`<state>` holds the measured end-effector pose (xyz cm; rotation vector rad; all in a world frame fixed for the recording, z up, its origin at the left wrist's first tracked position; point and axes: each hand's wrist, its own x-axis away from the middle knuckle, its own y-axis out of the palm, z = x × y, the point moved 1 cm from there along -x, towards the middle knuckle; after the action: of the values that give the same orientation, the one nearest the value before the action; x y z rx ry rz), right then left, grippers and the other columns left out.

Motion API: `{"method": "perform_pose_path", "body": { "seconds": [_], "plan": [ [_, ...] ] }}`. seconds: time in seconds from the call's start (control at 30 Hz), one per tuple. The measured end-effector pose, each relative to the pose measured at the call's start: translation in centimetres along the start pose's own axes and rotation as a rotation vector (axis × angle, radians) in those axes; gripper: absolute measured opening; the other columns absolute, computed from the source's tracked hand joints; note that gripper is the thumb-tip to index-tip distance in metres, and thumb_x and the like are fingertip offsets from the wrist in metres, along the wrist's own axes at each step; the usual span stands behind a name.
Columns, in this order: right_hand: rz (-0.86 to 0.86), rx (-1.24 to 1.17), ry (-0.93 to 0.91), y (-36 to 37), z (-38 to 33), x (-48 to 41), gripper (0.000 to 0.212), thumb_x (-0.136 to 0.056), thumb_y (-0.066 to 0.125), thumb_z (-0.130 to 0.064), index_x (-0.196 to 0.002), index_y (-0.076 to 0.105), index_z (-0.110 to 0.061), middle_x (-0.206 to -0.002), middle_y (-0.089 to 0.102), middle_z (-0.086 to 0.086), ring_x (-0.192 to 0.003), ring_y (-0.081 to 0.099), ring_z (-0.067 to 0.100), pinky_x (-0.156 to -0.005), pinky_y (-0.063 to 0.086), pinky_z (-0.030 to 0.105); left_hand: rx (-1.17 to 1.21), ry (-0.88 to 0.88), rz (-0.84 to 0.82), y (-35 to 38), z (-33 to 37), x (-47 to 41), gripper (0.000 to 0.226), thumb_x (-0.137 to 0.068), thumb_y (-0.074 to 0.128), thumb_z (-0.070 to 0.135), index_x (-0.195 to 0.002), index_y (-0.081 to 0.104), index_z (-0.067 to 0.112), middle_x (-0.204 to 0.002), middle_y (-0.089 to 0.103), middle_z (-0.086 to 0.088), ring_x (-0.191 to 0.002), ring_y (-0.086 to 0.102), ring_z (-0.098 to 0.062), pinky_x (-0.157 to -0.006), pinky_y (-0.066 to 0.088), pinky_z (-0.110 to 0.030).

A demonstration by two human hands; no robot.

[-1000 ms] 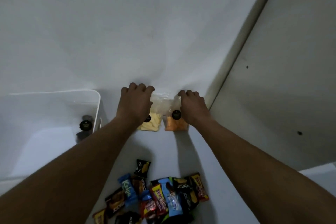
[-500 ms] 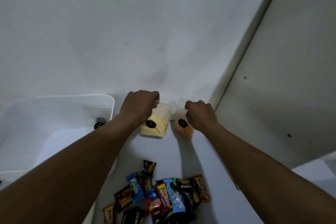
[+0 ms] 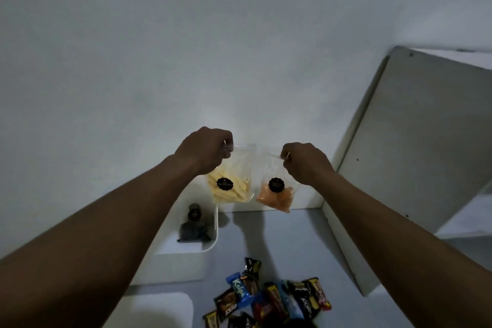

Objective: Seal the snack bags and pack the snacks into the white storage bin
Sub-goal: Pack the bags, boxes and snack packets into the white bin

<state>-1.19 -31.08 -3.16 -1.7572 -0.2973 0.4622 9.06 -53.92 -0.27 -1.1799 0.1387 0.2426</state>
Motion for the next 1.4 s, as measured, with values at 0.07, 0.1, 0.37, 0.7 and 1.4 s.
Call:
{"method": "perform_pose_path", "body": {
  "seconds": [0.07, 0.1, 0.37, 0.7, 1.4],
  "plan": [
    [0.024, -0.028, -0.024, -0.8, -2.6, 0.2, 0.02, -0.092, 0.056, -0.02, -0.108, 0.067, -0.025, -0.105, 0.07, 0.004, -0.093, 0.064, 0.025, -0.071, 0.049, 0.031, -0.019, -0.003, -0.003, -2.1, -1.2, 1.2, 0.011, -0.089, 0.067, 0.015, -0.093, 0.068, 0.026, -0.091, 0.065, 0.01, -0.081, 0.059, -0.015, -0.072, 0.047, -0.03],
    [0.035, -0.044, -0.036, -1.0, -3.8, 0.2, 0.02, -0.092, 0.055, -0.019, -0.108, 0.067, -0.024, -0.106, 0.07, 0.004, -0.093, 0.064, 0.025, -0.071, 0.048, 0.031, -0.027, -0.009, -0.001, -2.9, -2.0, 1.8, 0.012, -0.089, 0.067, 0.014, -0.092, 0.068, 0.026, -0.09, 0.064, 0.01, -0.081, 0.059, -0.015, -0.073, 0.048, -0.03],
    [0.066, -0.157, -0.11, 0.8, -13.2, 0.3, 0.026, -0.09, 0.05, -0.015, -0.108, 0.067, -0.025, -0.106, 0.069, 0.002, -0.094, 0.062, 0.022, -0.069, 0.041, 0.028, -0.044, -0.104, -0.009, -5.9, -9.6, 7.1, 0.012, -0.09, 0.065, 0.014, -0.09, 0.068, 0.025, -0.088, 0.068, 0.012, -0.076, 0.06, -0.012, -0.077, 0.053, -0.035],
    [-0.05, -0.179, -0.198, 8.4, -19.9, -0.8, 0.024, -0.093, 0.052, -0.016, -0.107, 0.069, -0.023, -0.108, 0.07, 0.005, -0.095, 0.065, 0.025, -0.076, 0.052, 0.032, 0.023, -0.176, -0.077, -1.9, -17.2, 10.6, 0.016, -0.085, 0.067, 0.013, -0.084, 0.069, 0.029, -0.092, 0.074, 0.012, -0.093, 0.068, -0.014, -0.083, 0.055, -0.038],
    [-0.372, 0.076, -0.297, 19.4, -19.2, -4.5, 0.009, -0.085, 0.069, -0.017, -0.087, 0.077, -0.022, -0.092, 0.072, 0.0, -0.082, 0.065, 0.021, -0.064, 0.044, 0.027, 0.141, -0.146, -0.257, 10.1, -18.2, 9.2, 0.01, -0.08, 0.079, 0.018, -0.089, 0.076, 0.022, -0.091, 0.075, 0.001, -0.082, 0.069, -0.018, -0.079, 0.057, -0.038]
  ]
}}
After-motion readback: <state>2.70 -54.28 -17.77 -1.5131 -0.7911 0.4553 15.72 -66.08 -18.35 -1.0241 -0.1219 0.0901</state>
